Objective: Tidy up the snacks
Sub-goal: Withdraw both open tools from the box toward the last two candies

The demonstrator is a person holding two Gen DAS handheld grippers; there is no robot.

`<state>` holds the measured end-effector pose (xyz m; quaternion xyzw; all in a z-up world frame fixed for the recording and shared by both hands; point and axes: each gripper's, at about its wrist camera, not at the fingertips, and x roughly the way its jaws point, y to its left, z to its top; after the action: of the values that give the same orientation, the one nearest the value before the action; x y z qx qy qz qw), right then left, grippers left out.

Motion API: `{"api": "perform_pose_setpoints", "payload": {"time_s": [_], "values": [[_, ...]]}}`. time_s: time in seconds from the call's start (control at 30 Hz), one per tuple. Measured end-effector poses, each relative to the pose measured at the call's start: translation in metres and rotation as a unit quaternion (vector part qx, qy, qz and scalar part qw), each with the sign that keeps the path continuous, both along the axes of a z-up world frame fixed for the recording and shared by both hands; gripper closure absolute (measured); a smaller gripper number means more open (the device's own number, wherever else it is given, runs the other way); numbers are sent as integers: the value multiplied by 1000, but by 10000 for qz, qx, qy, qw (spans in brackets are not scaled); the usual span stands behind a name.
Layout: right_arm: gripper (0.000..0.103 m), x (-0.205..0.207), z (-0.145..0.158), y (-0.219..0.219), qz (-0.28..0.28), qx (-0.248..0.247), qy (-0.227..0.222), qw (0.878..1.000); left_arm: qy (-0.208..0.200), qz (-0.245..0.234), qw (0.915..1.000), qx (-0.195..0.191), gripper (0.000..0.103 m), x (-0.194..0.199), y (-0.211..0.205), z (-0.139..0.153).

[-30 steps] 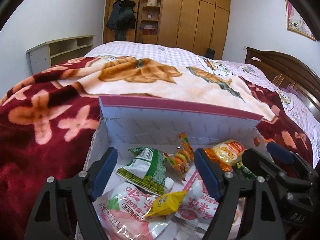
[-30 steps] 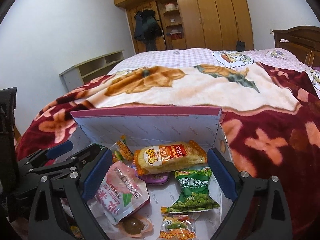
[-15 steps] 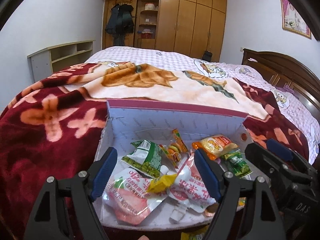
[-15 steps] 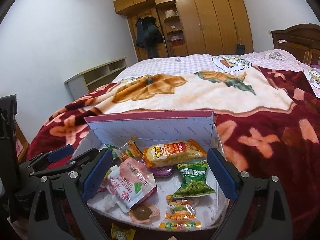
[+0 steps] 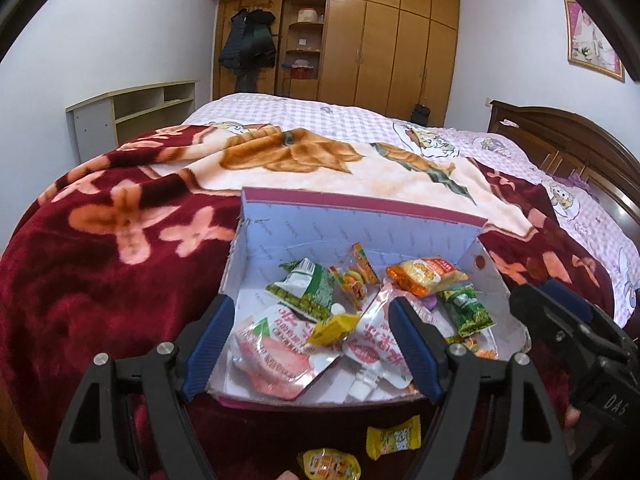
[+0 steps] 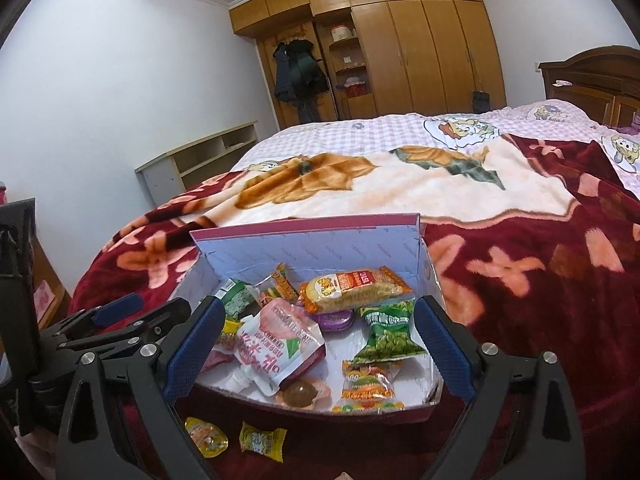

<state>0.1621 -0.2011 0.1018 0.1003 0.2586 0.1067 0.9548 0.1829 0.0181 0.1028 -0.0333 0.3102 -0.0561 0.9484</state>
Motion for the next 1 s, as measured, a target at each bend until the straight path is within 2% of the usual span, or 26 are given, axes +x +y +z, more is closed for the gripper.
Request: {"api": "perform_pose_setpoints", "payload": {"time_s": [0.37,0.83,1.0], "values": [[6,-28,-9,2,-2,-44,63,10000,277,-12,9994,-215,20,-24,13,-15],[6,-58,-28,1,-31,-18,231,9997,695,-49,9975,-62,20,-52,17,-50],[6,-70,-39,7,12,-135,255,9996,831,-206,9963,-3,20,-60,11,-65]]}}
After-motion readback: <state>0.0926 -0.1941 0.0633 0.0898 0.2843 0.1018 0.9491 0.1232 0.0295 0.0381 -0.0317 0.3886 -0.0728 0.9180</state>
